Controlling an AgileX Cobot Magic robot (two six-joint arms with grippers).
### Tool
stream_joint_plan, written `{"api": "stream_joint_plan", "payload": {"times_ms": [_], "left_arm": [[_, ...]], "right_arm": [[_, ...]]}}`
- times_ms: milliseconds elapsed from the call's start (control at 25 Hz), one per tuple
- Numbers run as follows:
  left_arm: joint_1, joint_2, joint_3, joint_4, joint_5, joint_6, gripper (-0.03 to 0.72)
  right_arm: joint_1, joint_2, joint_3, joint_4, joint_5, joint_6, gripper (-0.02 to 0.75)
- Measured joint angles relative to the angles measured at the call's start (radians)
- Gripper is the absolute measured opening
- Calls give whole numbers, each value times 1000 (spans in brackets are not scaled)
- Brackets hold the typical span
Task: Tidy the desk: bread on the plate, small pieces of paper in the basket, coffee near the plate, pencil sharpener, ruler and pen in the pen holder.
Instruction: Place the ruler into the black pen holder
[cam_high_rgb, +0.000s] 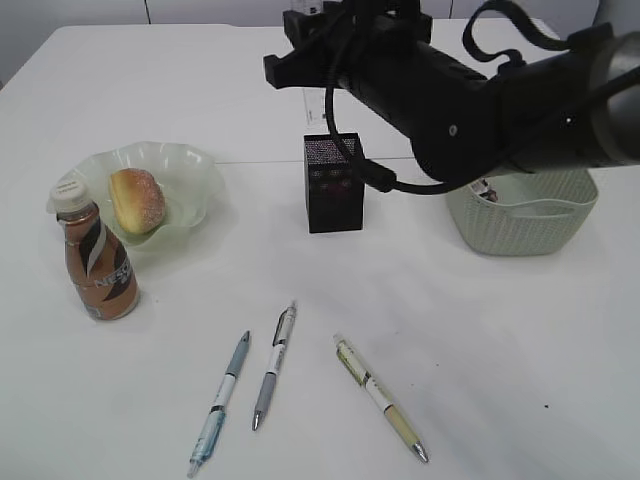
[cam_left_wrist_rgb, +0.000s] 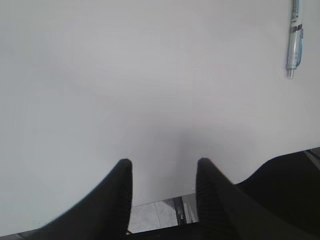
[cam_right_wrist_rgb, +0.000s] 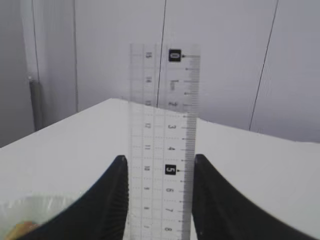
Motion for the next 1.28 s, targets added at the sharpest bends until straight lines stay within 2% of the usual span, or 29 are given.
{"api": "stream_joint_plan", "payload": {"times_ms": [160, 360, 800, 1280], "left_arm": [[0, 0, 0, 0, -19, 0, 307], [0, 0, 0, 0, -31, 0, 307], [0, 0, 0, 0, -35, 0, 307], [0, 0, 0, 0, -61, 0, 307]], "right_arm": [[-2, 56, 0, 58, -147, -14, 307], [-15, 145, -4, 76, -291, -18, 307], [-49, 287, -139, 88, -276, -18, 306], [-74, 387, -194, 113, -263, -18, 306]]}}
